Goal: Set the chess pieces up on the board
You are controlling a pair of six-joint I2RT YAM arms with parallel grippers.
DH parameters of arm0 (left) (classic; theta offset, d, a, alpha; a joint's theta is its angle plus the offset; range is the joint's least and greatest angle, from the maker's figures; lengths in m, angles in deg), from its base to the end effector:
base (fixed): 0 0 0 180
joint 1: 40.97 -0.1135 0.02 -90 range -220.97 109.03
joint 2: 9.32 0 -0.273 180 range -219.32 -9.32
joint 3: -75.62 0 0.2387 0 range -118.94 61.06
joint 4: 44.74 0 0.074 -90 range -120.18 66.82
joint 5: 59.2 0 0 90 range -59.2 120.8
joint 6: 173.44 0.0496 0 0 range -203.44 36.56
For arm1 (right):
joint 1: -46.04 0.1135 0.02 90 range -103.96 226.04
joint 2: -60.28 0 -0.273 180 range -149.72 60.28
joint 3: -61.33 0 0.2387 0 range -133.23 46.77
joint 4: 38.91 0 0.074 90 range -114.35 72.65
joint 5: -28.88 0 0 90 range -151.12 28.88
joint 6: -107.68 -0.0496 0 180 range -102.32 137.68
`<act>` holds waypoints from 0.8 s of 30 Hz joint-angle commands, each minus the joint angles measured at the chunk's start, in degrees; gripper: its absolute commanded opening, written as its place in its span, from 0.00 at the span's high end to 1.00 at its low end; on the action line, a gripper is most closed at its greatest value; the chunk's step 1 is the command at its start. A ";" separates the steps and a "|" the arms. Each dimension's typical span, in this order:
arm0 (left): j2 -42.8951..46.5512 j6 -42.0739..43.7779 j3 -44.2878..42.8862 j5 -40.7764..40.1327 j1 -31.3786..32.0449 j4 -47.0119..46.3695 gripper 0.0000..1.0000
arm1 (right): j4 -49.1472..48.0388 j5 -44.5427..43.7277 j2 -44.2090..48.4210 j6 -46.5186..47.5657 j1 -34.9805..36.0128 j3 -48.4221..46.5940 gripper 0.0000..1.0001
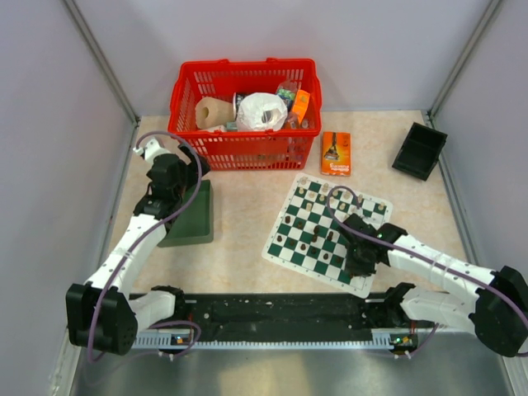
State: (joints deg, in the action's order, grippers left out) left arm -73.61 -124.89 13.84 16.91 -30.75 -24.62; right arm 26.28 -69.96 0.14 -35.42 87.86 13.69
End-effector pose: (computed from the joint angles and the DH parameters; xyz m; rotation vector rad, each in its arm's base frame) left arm 0.2509 -0.0331 0.3020 -0.6822 1.8486 -0.3551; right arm 0.1119 0.0899 0.1784 0.3072 2.8659 0.0784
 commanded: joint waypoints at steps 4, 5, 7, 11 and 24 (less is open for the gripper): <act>-0.31 -0.30 0.46 0.44 -0.37 -3.01 0.01 | -0.71 -0.03 0.02 -0.34 -0.43 0.47 0.76; -0.31 -0.30 0.46 0.36 -0.37 -3.19 0.01 | -0.62 -0.21 0.20 -0.51 -0.43 0.47 0.77; -0.40 -0.38 0.38 0.36 -0.37 -3.02 0.01 | -0.53 -0.12 0.64 -0.51 -0.34 0.47 0.80; -0.40 -0.38 0.46 0.35 -0.37 -3.10 0.01 | -0.18 -0.47 0.81 -0.51 -0.43 0.56 0.86; -0.83 -0.38 0.38 0.97 -0.37 -3.54 0.01 | 9.48 -10.14 6.00 -9.03 -0.43 -1.99 0.93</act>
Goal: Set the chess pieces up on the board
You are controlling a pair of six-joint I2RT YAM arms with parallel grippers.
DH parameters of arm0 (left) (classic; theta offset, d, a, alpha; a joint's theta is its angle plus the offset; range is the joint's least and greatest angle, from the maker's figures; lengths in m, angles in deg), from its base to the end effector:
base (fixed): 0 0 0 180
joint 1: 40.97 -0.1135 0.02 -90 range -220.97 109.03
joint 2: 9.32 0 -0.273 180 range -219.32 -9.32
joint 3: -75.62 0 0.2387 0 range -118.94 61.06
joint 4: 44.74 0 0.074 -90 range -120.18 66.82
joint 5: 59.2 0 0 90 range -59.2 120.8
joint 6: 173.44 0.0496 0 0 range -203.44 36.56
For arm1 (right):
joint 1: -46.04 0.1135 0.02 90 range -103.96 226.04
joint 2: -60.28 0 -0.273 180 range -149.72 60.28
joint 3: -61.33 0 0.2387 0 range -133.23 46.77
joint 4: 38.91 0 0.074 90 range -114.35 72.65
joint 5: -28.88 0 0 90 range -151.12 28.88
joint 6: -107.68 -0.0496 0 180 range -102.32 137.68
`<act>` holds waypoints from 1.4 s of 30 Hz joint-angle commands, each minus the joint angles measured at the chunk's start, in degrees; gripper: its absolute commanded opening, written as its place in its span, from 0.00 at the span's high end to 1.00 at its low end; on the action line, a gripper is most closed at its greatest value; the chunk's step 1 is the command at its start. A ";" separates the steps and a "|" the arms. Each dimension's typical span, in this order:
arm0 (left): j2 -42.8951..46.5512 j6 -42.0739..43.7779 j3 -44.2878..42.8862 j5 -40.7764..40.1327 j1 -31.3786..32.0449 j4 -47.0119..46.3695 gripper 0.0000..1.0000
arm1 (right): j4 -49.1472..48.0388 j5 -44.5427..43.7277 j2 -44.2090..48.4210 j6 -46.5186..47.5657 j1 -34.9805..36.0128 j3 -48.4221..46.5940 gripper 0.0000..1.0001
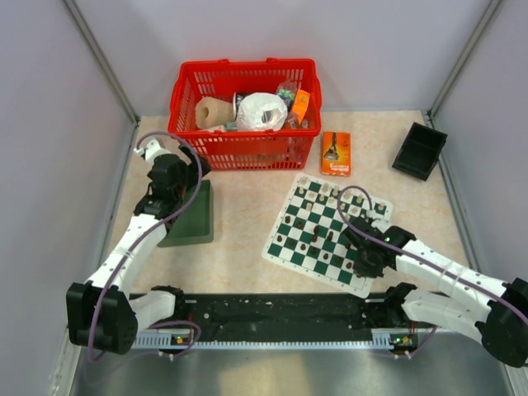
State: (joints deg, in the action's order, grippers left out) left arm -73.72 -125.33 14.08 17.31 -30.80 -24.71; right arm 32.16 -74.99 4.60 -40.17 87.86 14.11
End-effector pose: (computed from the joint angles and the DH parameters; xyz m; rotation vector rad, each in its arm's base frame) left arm 0.2511 -0.0333 0.3002 -0.6872 1.8532 -0.3641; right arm 0.1006 0.0741 0.1837 0.4273 2.8074 -0.0240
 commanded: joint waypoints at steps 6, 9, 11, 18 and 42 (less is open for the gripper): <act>-0.90 0.14 -0.22 1.37 -0.33 -3.81 0.01 | 1.33 -7.40 -0.13 -5.96 -0.43 -2.84 0.93; -0.55 0.14 -0.22 0.93 -0.33 -3.54 0.01 | -0.60 -8.19 -0.92 -6.40 -0.43 -2.40 0.92; -0.46 0.32 -0.30 0.84 -0.33 -3.46 0.01 | -1.31 -8.37 -1.10 -6.40 -0.43 -2.32 0.92; -0.72 0.23 -0.57 1.19 -0.42 -3.54 0.01 | -3.60 -7.75 -1.97 -5.26 -0.86 -0.91 0.92; -0.81 0.49 -0.30 0.75 -0.59 -3.19 0.01 | -0.18 -8.80 -2.68 -5.09 -1.22 -3.02 0.91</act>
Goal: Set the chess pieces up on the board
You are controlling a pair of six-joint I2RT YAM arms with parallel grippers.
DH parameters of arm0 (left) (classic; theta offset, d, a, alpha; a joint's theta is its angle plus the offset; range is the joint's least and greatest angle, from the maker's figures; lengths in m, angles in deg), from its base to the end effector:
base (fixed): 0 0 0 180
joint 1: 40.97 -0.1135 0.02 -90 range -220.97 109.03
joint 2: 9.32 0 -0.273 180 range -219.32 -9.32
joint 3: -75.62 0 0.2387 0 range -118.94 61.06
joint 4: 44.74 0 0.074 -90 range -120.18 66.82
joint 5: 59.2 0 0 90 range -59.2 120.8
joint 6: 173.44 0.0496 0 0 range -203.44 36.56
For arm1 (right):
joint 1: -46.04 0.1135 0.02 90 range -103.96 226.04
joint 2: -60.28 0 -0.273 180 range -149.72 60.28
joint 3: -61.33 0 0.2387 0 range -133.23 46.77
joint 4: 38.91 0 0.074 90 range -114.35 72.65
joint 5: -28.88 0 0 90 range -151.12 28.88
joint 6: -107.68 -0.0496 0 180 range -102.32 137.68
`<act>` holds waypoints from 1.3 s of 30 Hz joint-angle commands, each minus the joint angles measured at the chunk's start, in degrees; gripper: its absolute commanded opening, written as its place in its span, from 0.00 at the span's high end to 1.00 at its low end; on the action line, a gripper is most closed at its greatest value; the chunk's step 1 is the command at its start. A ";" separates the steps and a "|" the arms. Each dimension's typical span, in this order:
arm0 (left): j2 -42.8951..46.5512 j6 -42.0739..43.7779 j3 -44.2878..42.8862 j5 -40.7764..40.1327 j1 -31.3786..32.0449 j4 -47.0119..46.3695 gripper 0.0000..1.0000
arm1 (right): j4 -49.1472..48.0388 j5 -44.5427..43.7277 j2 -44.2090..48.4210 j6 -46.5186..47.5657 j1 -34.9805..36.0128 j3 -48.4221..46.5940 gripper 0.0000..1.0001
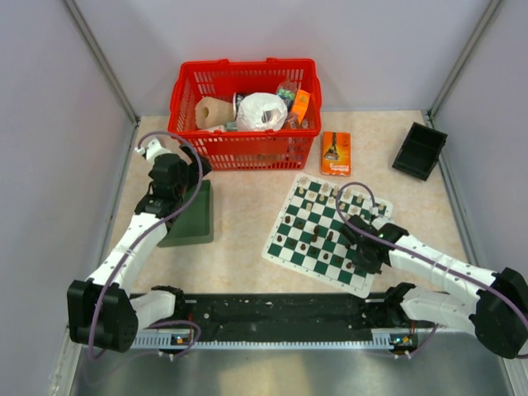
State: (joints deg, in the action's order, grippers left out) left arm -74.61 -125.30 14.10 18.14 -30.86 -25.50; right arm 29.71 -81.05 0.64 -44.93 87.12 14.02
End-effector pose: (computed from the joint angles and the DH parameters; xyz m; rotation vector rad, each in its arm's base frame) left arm 0.2546 -0.0344 0.2980 -0.6800 1.8608 -0.3759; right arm 0.1123 0.0754 0.1790 0.5550 2.7130 -0.1282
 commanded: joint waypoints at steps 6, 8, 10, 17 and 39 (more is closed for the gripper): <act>-0.01 0.29 0.03 0.19 -0.62 -2.67 0.01 | 2.01 -2.58 0.49 0.21 -0.47 -3.11 0.91; 0.17 0.29 0.03 0.19 -0.62 -2.58 0.01 | 1.57 -2.67 0.22 0.29 -0.47 -2.84 0.90; 0.26 0.38 0.03 0.10 -0.70 -2.49 0.01 | 1.31 -2.67 0.31 0.29 -0.47 -2.67 0.90; 0.35 0.03 0.38 0.18 -0.71 -2.58 0.01 | 0.43 -2.58 1.45 0.47 -0.47 -2.23 0.89; 0.00 -0.23 0.38 0.54 -0.79 -2.93 0.01 | -0.01 -0.64 1.37 1.17 -0.56 -2.05 0.89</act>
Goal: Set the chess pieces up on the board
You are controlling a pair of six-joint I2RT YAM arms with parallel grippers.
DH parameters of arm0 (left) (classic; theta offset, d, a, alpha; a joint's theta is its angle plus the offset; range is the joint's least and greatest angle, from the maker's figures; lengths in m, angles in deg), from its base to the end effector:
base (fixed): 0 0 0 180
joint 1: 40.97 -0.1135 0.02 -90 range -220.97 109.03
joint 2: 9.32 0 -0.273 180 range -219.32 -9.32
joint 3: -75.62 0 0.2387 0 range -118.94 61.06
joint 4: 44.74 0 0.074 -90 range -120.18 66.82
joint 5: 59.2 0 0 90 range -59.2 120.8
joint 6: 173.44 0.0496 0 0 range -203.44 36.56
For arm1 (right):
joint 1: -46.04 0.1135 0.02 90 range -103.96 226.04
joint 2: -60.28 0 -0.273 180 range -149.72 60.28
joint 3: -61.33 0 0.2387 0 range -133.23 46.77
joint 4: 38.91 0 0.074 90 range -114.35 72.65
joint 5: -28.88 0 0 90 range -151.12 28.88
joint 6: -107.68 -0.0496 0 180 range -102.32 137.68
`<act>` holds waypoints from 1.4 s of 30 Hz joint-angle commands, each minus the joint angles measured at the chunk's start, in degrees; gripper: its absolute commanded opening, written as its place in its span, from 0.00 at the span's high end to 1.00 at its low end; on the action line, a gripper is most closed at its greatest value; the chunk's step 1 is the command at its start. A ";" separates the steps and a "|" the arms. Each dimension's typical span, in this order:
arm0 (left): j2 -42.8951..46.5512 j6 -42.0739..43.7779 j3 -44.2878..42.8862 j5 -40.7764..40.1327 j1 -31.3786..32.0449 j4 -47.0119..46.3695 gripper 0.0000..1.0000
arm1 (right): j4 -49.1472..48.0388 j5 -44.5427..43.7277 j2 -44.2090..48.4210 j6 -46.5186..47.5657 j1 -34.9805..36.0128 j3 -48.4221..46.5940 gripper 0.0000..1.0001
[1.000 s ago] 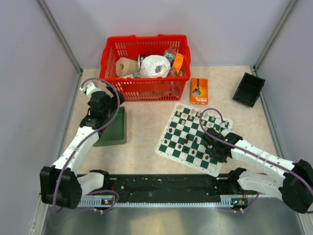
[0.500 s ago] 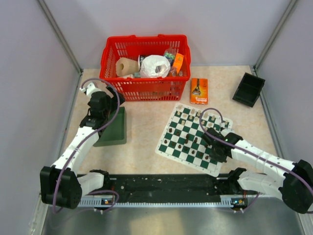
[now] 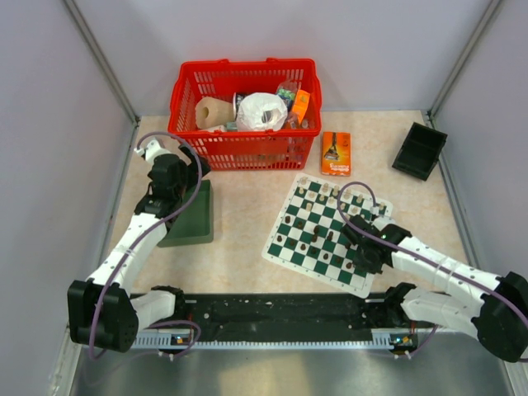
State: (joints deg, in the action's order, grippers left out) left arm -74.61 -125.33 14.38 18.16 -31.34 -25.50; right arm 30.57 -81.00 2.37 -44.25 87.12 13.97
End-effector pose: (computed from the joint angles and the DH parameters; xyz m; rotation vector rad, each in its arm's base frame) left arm 0.2546 -0.0322 0.2962 -0.6888 1.8620 -0.3690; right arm 0.1095 0.0731 0.1823 0.5411 2.7078 -0.1127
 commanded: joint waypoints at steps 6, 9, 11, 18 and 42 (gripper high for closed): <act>-0.44 -0.21 -0.26 0.69 -0.31 -3.19 0.01 | -1.13 -1.30 -1.59 0.41 -0.56 -1.92 0.88; -0.45 -0.21 -0.52 1.04 -0.31 -3.37 0.01 | -1.30 -1.57 -2.03 0.50 -0.48 -1.83 0.88; -0.53 -0.21 -0.52 1.04 -0.31 -3.28 0.01 | -1.57 -1.31 -2.03 0.67 -0.48 -1.83 0.86; -0.44 -0.30 -0.52 1.22 -0.31 -3.28 0.01 | -1.74 -1.57 -1.77 0.94 -0.48 -2.10 0.76; 0.17 0.05 -0.35 0.96 -0.31 -2.58 0.01 | 6.17 -14.05 2.89 6.29 -4.95 -15.37 0.63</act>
State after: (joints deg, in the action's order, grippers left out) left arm -75.14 -125.35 14.38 19.23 -31.37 -26.11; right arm 34.41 -91.65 4.53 -40.49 84.78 0.84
